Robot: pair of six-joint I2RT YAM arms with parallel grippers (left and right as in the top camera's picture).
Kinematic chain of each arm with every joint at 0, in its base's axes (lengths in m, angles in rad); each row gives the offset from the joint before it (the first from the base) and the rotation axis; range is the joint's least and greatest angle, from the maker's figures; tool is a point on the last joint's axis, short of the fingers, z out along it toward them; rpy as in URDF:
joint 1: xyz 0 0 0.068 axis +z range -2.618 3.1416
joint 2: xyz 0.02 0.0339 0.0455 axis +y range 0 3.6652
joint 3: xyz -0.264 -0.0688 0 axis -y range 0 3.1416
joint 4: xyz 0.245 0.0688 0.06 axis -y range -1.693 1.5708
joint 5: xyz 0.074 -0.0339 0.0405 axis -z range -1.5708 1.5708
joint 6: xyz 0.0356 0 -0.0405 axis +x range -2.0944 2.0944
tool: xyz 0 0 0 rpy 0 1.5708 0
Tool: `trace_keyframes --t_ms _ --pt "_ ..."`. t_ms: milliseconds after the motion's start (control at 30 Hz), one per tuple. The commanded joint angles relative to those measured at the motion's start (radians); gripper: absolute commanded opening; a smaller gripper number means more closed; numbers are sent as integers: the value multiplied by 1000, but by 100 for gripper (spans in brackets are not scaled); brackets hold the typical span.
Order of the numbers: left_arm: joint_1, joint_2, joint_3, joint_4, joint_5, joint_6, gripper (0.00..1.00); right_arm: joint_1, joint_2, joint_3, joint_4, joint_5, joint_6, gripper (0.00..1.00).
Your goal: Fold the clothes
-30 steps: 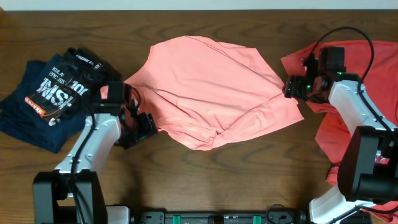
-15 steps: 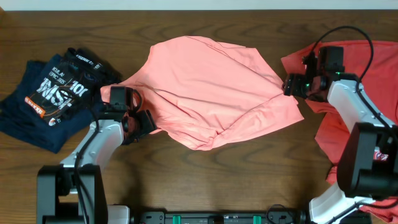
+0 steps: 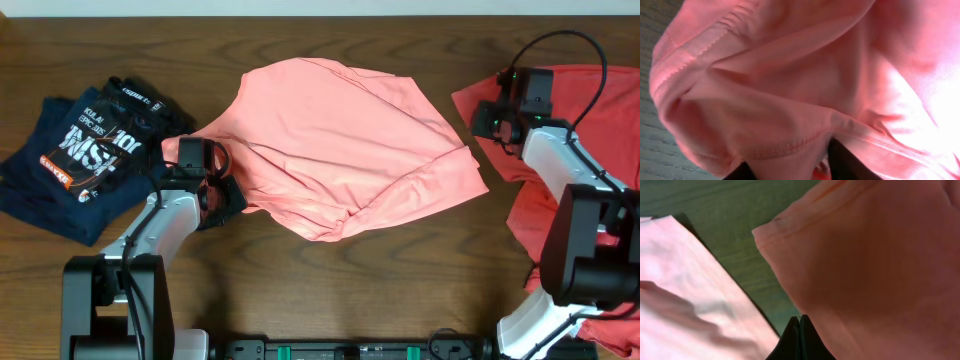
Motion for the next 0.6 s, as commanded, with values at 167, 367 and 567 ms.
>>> trace_keyframes --t_ms 167,367,567 --pt "0 14 -7 1 -13 2 19 -19 153 4 98 3 -98 1" --pt "0 14 -7 2 -13 2 19 -86 211 4 127 154 -107 1" --pt "0 14 -7 1 -13 2 19 -271 206 34 63 384 -18 10"
